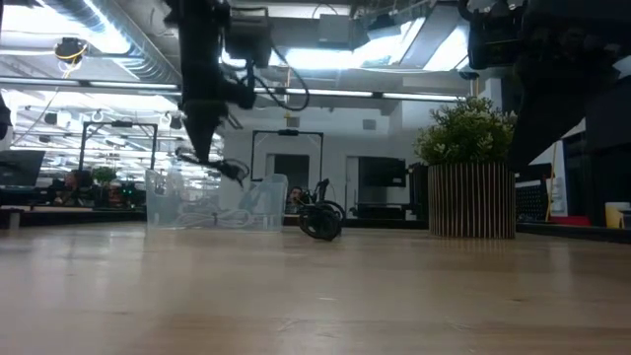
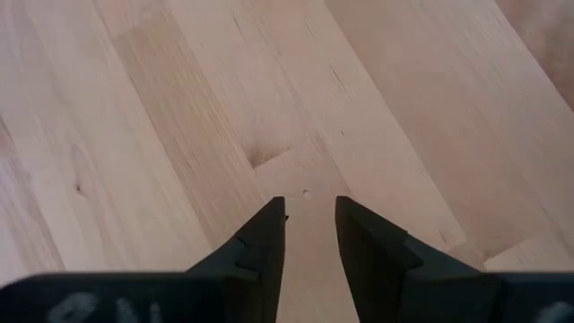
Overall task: Pick and place USB-C Cables
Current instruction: Put the bottom left black USB cable into the transparent bin, then put the bottom black USB cable into the transparent bin
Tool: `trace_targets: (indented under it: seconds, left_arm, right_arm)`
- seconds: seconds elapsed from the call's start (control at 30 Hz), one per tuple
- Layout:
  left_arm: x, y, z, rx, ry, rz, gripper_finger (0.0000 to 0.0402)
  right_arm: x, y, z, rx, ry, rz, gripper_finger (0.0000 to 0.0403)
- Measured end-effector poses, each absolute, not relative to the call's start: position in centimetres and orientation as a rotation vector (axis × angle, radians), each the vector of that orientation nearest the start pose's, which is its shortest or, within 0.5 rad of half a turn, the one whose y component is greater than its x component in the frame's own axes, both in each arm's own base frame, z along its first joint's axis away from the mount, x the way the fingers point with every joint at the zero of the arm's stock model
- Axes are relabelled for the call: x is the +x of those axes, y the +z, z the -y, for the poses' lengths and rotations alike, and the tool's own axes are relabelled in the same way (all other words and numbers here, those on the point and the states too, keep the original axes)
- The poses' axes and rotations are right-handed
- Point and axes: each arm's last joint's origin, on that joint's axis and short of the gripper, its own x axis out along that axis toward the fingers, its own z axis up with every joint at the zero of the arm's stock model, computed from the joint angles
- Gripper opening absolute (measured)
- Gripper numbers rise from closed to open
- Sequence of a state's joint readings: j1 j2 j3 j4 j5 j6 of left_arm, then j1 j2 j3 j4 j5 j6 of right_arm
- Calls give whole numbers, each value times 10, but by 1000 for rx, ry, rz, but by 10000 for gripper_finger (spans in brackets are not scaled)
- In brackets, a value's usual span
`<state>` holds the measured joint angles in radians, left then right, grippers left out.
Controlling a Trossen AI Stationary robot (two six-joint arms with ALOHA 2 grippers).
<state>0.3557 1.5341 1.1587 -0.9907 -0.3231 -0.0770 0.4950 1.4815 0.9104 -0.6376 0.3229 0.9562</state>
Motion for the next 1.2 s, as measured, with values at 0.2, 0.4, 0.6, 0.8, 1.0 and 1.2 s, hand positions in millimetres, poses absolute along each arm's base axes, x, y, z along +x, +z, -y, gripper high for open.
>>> trace_targets:
  seconds: [0.2, 0.4, 0.6, 0.8, 1.0, 1.2]
  left_arm:
    - [255, 211, -104, -61, 598, -1357, 0]
    - [256, 196, -105, 10, 557, -1321, 5]
    - [261, 197, -106, 15, 570, -1260, 33]
    - [262, 197, -107, 14, 572, -1247, 43]
    - [268, 198, -96, -18, 573, -1204, 44]
    - [291, 206, -68, -29, 468, -1013, 45]
  right_arm:
    - [241, 195, -120, 375, -375, -1050, 106]
    - [241, 195, -120, 375, -375, -1051, 106]
    - [241, 195, -120, 375, -374, -1051, 106]
    - [241, 195, -120, 375, -374, -1051, 106]
    - [241, 195, -120, 375, -374, -1051, 106]
    - [241, 195, -120, 352, -360, -1055, 106]
